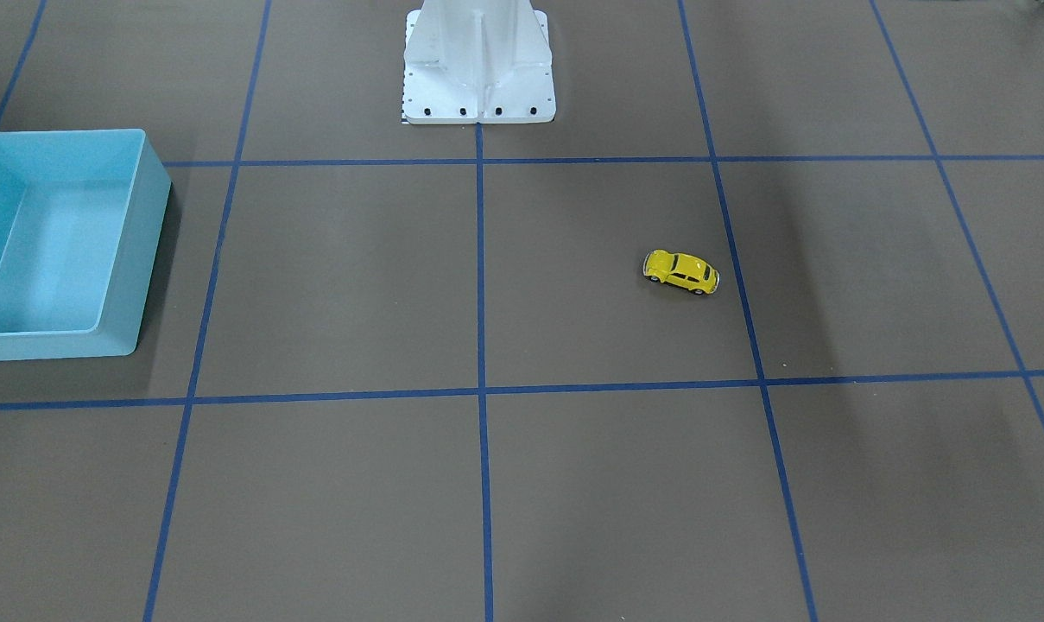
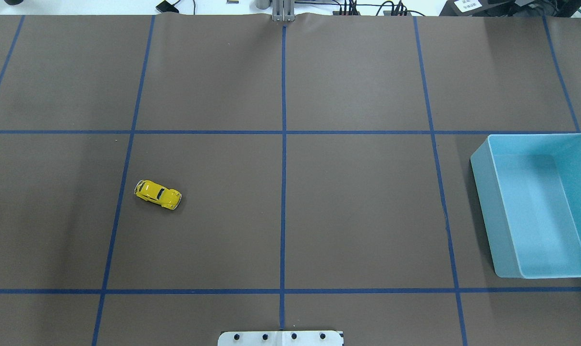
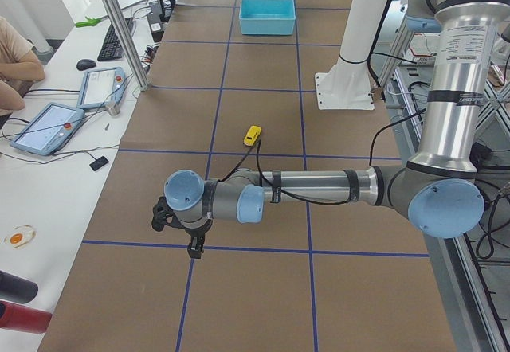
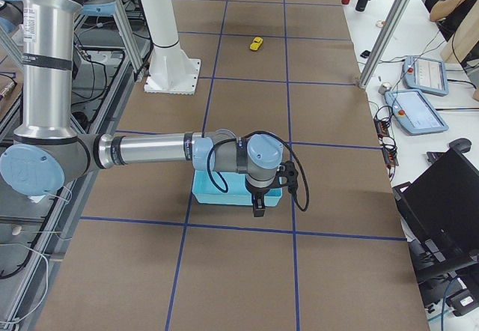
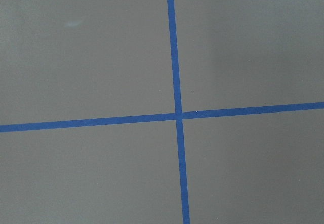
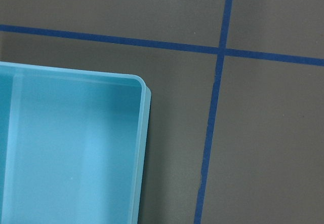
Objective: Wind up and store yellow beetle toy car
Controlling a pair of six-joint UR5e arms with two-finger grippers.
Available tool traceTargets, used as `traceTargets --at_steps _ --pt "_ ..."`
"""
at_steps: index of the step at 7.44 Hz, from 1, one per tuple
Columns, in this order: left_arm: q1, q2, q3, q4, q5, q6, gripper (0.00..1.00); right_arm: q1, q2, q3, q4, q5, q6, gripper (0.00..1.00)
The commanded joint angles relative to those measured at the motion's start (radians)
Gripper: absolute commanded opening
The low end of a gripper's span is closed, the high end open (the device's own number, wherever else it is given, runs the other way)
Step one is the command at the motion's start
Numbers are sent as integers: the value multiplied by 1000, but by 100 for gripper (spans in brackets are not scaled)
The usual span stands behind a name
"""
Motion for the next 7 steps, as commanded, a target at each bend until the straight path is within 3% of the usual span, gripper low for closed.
traceTargets --at_steps 1,7 --pt "0 2 -1 -3 -2 1 99 0 -7 -10 -2 -34 2 100" --pt "5 -12 -26 0 -6 -3 99 34 -28 -11 0 -31 -10 100"
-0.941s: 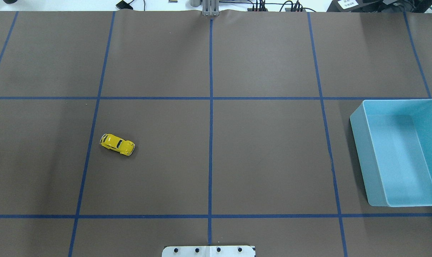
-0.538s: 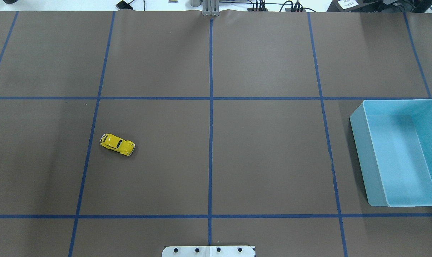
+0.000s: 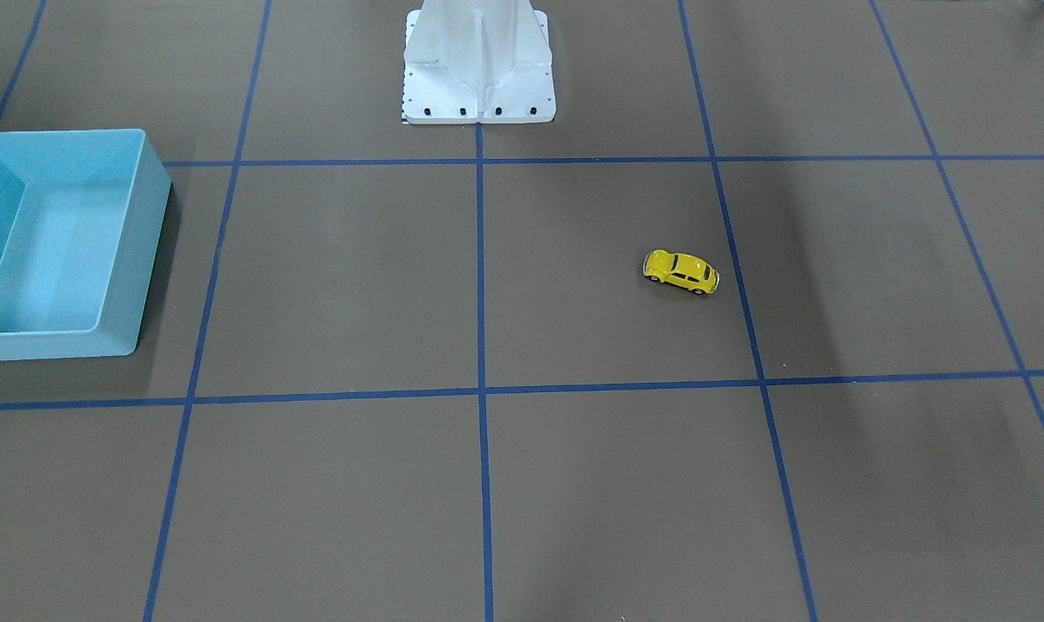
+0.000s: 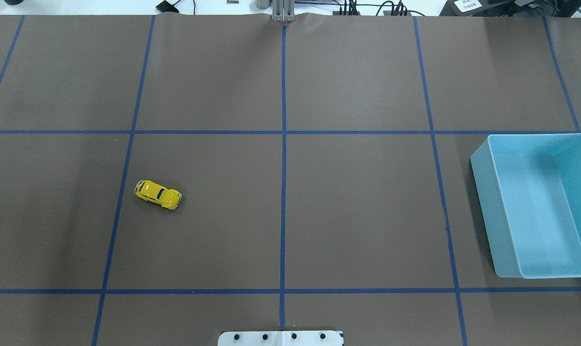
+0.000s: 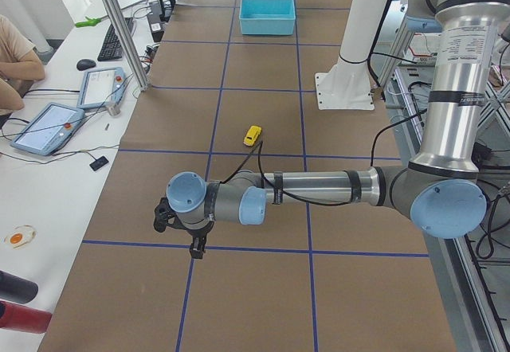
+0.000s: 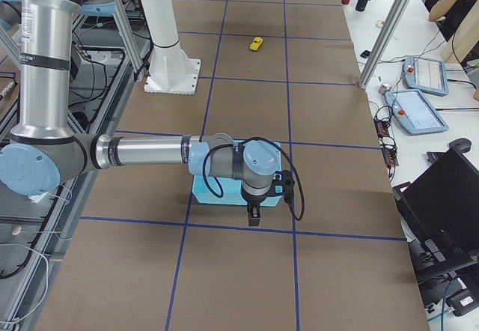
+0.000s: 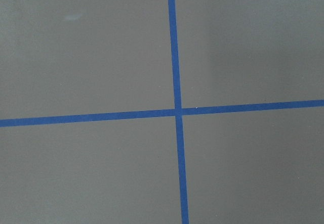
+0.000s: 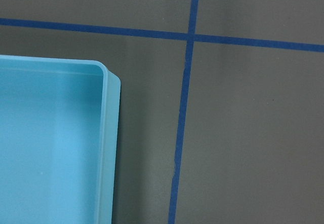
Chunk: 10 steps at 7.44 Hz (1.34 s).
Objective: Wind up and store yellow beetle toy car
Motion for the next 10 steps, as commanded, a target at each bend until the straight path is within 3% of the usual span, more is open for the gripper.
traceTargets --at_steps 1,3,7,8,10 --pt "13 -71 -62 7 6 6 99 5 2 -1 2 4 0 100" --pt "92 -56 -204 0 7 11 99 5 14 -7 2 4 5 100" --pt "360 -56 -450 -1 26 2 99 7 -12 -13 2 0 5 100" --pt "470 -58 -532 -1 96 5 99 7 -15 -21 2 0 5 100" --pt "719 -59 -669 0 324 0 99 13 -14 -46 2 0 2 100"
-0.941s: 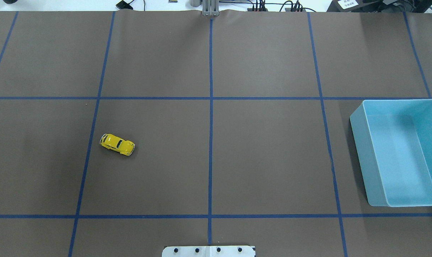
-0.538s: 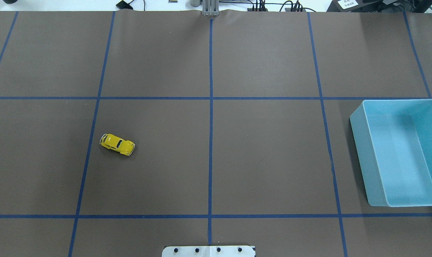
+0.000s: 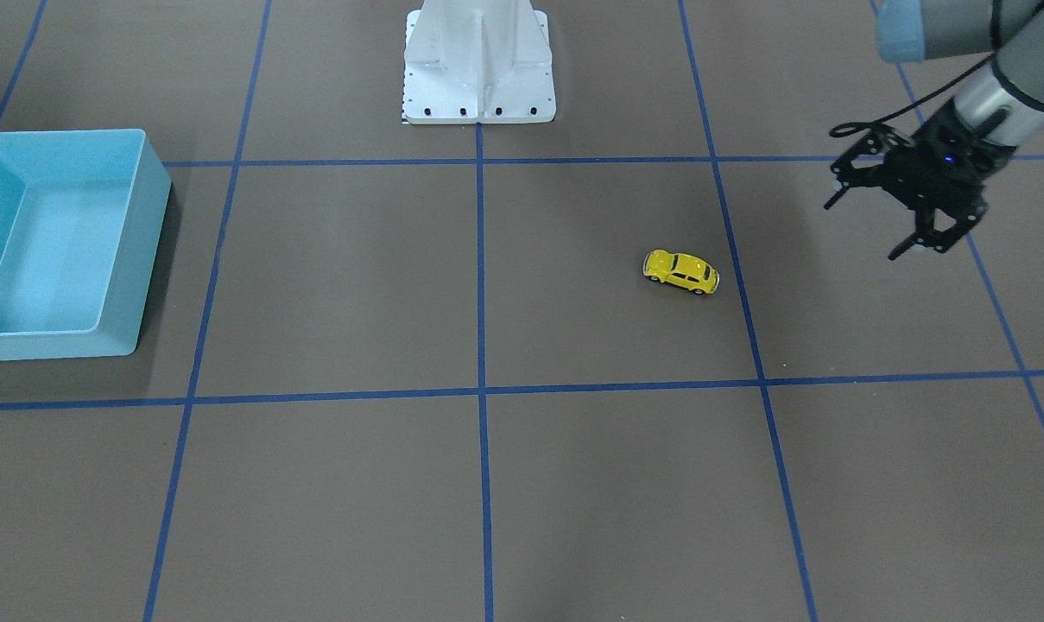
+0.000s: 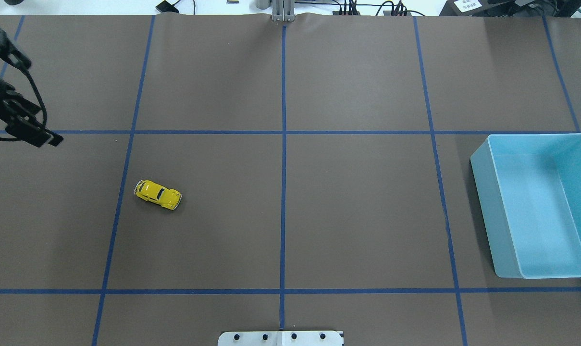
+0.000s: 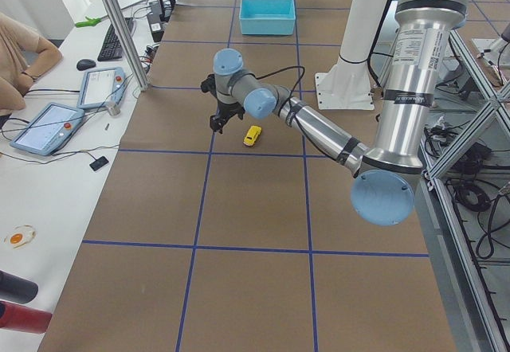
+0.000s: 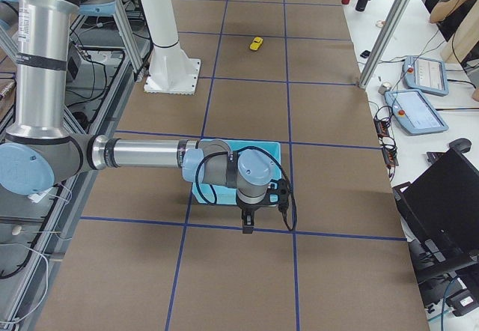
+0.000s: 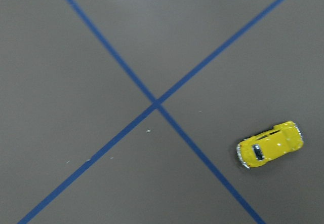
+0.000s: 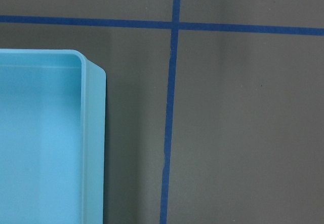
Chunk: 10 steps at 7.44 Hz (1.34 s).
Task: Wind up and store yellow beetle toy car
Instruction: 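Move the left gripper down over the yellow beetle toy car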
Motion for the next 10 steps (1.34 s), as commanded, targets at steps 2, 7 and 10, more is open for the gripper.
traceTargets --at_steps 2,7,10 --pt "326 -29 -111 3 258 2 99 23 0 -25 0 1 -2 100" --pt "441 -58 -86 96 355 490 99 33 5 -31 2 1 -2 100" --pt "462 -130 -34 224 359 710 99 33 6 -31 2 -2 -2 100"
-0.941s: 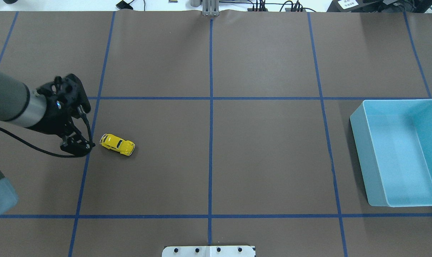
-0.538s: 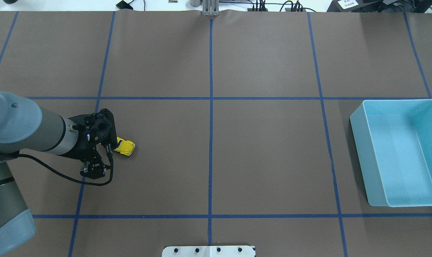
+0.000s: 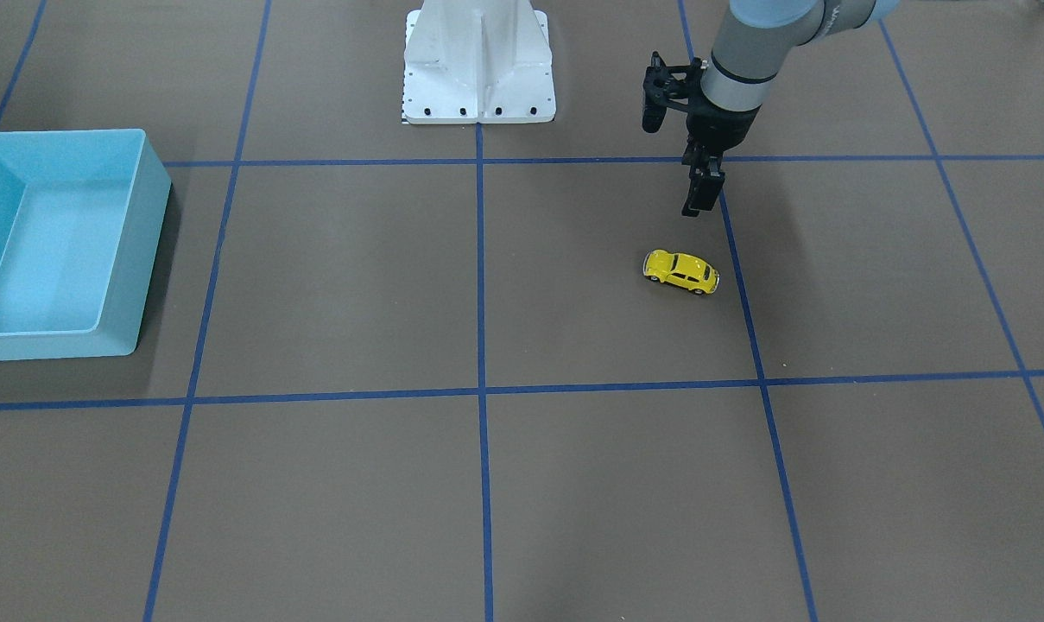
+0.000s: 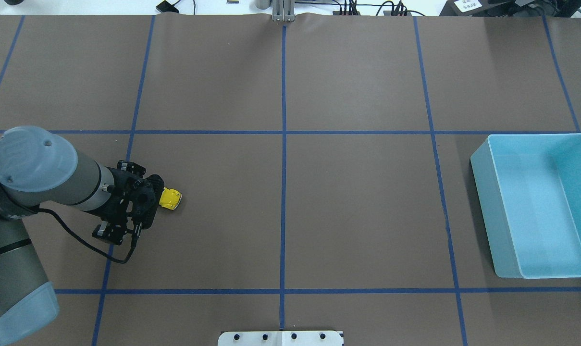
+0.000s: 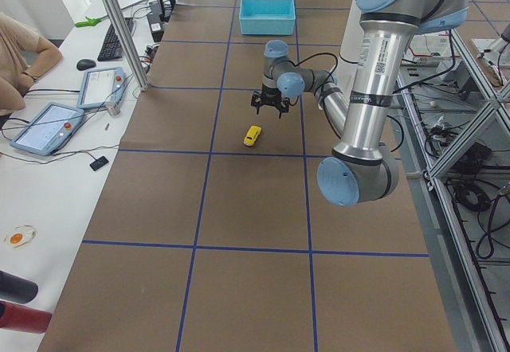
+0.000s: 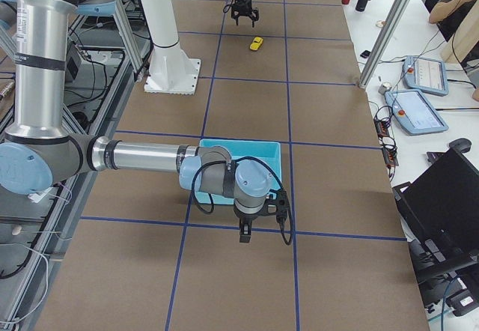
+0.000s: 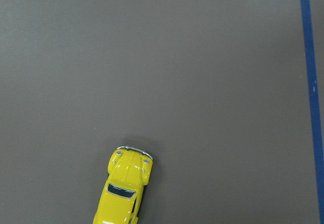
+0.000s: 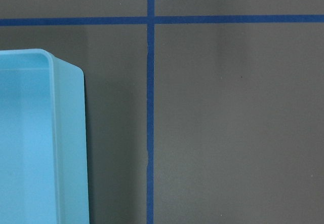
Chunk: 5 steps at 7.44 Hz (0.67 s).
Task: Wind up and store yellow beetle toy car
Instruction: 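Move the left gripper down over the yellow beetle toy car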
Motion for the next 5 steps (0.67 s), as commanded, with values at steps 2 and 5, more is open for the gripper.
traceTargets --at_steps 2,5 --pt "21 -130 140 81 41 79 99 0 3 0 0 -1 0 100" --pt "46 -190 219 129 197 181 99 0 6 0 0 -1 0 100"
